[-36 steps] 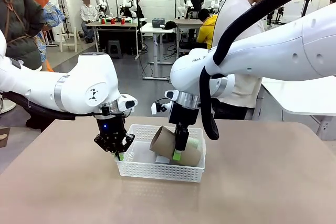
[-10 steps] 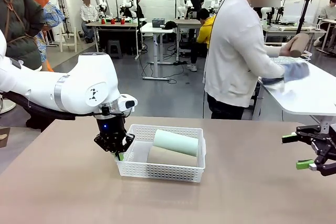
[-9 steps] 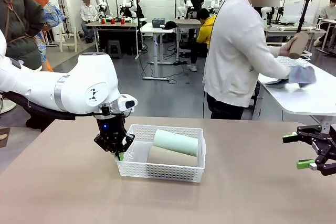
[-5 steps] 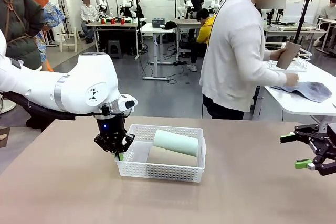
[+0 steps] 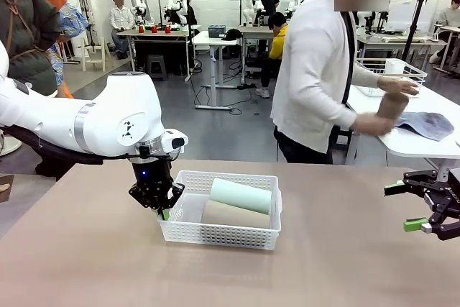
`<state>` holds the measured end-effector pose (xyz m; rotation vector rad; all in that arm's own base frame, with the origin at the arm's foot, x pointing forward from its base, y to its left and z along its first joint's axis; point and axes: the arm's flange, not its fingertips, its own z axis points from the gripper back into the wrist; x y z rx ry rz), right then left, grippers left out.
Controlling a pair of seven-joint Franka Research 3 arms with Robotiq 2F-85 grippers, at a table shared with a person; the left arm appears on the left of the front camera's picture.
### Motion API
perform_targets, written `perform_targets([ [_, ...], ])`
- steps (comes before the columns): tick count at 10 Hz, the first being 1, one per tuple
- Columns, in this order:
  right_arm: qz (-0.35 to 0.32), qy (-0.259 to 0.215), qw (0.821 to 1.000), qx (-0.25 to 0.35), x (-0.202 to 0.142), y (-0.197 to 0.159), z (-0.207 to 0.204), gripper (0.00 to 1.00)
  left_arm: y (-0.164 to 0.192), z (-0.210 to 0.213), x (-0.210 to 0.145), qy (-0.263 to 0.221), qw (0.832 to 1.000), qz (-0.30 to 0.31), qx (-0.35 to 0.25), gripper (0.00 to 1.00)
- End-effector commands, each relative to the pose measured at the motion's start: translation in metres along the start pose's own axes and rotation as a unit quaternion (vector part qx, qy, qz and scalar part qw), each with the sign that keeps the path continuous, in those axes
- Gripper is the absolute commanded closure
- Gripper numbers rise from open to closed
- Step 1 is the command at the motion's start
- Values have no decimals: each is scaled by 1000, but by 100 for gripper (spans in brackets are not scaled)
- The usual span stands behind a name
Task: Clean and organize the cups into the basket.
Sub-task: Pick up the Reusable plastic cup from the right side of the table and stack it inside the Organizing basket in the center of the table.
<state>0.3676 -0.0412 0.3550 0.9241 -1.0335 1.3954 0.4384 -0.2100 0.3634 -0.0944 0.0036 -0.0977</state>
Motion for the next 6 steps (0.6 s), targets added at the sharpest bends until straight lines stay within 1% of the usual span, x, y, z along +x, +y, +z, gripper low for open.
perform_targets([
  [1,-1,-1,1000,-1,1,4,-1,0,0,-1,0,0,1000,-3,4,96],
  [6,-1,-1,1000,-1,1,4,-1,0,0,-1,0,0,1000,-3,4,96],
])
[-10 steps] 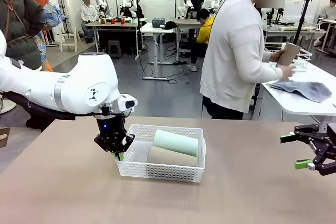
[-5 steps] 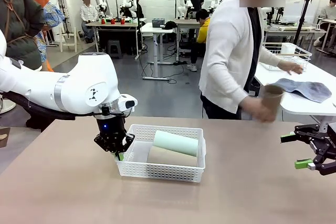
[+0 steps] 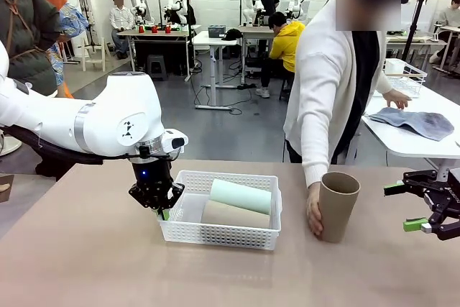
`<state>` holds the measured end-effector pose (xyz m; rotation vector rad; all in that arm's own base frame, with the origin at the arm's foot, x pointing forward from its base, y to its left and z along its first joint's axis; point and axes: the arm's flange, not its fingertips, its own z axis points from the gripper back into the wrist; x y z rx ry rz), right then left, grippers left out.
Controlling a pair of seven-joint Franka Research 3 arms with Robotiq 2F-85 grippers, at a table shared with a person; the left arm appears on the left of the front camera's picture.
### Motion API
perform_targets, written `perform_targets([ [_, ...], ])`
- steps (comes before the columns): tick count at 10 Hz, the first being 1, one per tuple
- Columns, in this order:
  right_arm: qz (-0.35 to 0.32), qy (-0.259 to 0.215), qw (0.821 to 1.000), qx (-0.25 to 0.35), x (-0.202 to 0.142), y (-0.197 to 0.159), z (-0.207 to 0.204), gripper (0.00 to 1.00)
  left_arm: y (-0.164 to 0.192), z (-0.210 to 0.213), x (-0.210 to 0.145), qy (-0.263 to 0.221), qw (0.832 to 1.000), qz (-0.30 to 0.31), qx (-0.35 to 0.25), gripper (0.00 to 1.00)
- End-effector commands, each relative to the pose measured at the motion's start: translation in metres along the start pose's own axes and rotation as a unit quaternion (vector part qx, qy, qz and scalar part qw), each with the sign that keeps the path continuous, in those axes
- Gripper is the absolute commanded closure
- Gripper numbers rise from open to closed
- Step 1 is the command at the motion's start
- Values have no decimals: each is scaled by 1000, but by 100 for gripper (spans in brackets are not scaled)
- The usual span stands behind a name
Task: Clean and organize the cups into the basket.
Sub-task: Pick up the Reusable plastic cup from the right side of the table and stack it inside the Organizing basket in the center of the table.
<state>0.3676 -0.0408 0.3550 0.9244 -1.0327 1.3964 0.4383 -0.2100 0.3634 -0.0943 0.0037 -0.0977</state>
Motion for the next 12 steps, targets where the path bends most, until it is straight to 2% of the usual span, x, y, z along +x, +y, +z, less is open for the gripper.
perform_targets([
  [1,-1,-1,1000,-1,1,4,0,0,0,-1,0,0,1000,-3,4,96],
  [6,0,0,1000,0,0,0,0,0,0,-1,0,0,1000,-3,4,96],
  [9,-16,-37,999,23,-46,-31,4,0,0,-1,0,0,1000,-3,4,96],
  [12,-31,-49,998,29,-78,-57,-6,0,0,-1,0,0,1000,-3,4,96],
])
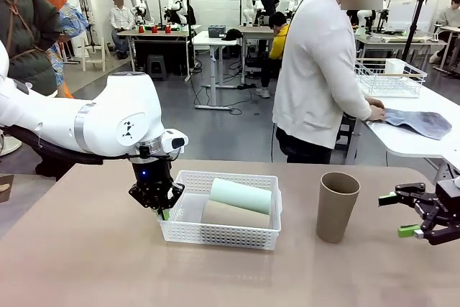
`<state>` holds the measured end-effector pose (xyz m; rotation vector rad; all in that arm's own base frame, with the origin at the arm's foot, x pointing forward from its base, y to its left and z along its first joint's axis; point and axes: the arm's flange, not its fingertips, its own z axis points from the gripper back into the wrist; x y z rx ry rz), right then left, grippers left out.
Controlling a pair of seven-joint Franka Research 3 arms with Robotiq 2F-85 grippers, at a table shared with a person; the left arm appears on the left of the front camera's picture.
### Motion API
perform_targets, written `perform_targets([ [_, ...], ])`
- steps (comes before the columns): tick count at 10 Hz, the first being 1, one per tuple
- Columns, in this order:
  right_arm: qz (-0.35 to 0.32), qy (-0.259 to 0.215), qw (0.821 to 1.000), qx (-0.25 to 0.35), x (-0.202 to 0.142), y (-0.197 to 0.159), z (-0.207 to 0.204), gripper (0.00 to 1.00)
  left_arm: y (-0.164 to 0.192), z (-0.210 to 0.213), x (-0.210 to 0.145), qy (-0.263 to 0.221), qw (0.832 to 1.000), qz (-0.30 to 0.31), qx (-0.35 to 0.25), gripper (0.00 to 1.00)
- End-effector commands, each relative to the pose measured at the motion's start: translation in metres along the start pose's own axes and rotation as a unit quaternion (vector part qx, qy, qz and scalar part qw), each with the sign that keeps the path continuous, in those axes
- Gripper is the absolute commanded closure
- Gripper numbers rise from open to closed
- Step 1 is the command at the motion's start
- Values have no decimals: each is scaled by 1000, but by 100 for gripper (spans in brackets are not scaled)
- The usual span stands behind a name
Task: Clean and organize the cups into the basket.
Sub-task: Pick up the Reusable plastic cup from the right side of the table and stack it inside the Organizing basket in the center of the table.
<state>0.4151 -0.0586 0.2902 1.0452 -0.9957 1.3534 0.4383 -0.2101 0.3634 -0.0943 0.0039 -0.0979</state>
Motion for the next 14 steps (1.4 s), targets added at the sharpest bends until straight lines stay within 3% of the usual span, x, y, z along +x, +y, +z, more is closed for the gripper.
perform_targets([
  [1,-8,-34,999,8,-15,-30,-6,0,0,-1,0,0,1000,-3,4,96],
  [6,-16,-55,997,61,-37,-78,-52,0,0,-1,0,0,1000,-3,4,96],
  [14,-2,-42,992,115,-25,-104,-123,0,0,-1,0,0,1000,-3,4,96],
])
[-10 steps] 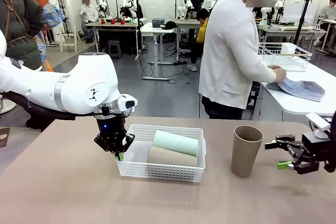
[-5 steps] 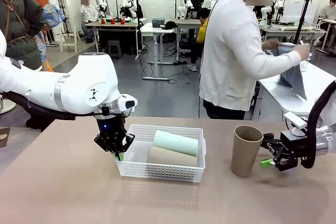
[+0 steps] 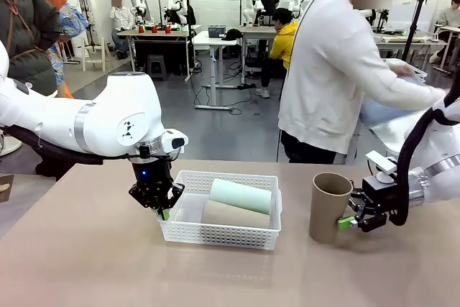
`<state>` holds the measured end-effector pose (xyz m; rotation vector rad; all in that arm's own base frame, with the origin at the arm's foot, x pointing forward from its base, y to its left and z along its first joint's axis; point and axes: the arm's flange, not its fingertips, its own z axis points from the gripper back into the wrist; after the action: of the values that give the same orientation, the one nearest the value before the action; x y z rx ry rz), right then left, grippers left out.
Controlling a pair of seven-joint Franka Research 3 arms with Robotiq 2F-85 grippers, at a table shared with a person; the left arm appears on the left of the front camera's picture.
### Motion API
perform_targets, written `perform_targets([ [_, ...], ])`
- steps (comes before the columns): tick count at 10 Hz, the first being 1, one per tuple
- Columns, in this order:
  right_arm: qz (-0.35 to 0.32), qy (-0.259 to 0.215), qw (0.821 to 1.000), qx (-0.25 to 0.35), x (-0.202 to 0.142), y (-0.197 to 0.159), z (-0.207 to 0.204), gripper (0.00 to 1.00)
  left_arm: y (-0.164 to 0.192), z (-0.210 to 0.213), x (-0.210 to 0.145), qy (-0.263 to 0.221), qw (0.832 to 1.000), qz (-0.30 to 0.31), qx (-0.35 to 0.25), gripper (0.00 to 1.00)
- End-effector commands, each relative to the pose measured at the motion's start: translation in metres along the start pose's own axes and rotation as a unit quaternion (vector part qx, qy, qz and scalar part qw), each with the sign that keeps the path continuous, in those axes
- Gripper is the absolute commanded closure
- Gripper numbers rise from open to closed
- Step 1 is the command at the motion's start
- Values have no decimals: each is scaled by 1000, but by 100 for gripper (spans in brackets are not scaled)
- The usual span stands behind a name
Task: Clean and organize the cups into the basket.
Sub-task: Pick up the Reusable plastic cup from the right side of the table and stack it inside the Organizing basket in the center of the table.
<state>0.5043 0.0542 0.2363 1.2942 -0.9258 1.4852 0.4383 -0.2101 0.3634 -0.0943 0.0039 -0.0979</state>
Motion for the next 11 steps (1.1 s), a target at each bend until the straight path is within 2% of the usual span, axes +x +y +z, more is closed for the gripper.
perform_targets([
  [1,-15,4,1000,-10,-3,-13,-4,0,0,-1,0,0,1000,-3,4,96],
  [5,-8,8,1000,4,-2,-25,-25,0,0,-1,0,0,1000,-3,4,96],
  [6,2,7,1000,17,-2,-24,-26,57,0,-1,0,0,1000,-3,4,96],
  [7,4,6,1000,13,-1,-23,-23,59,0,-1,0,0,1000,-3,4,96],
  [8,7,7,1000,11,0,-20,-20,100,0,-1,0,0,1000,-3,4,96],
  [10,15,10,1000,2,10,-3,-18,100,0,-1,0,0,1000,-3,4,96],
  [11,-10,9,1000,-18,32,22,-20,77,0,-1,0,0,1000,-3,4,96],
])
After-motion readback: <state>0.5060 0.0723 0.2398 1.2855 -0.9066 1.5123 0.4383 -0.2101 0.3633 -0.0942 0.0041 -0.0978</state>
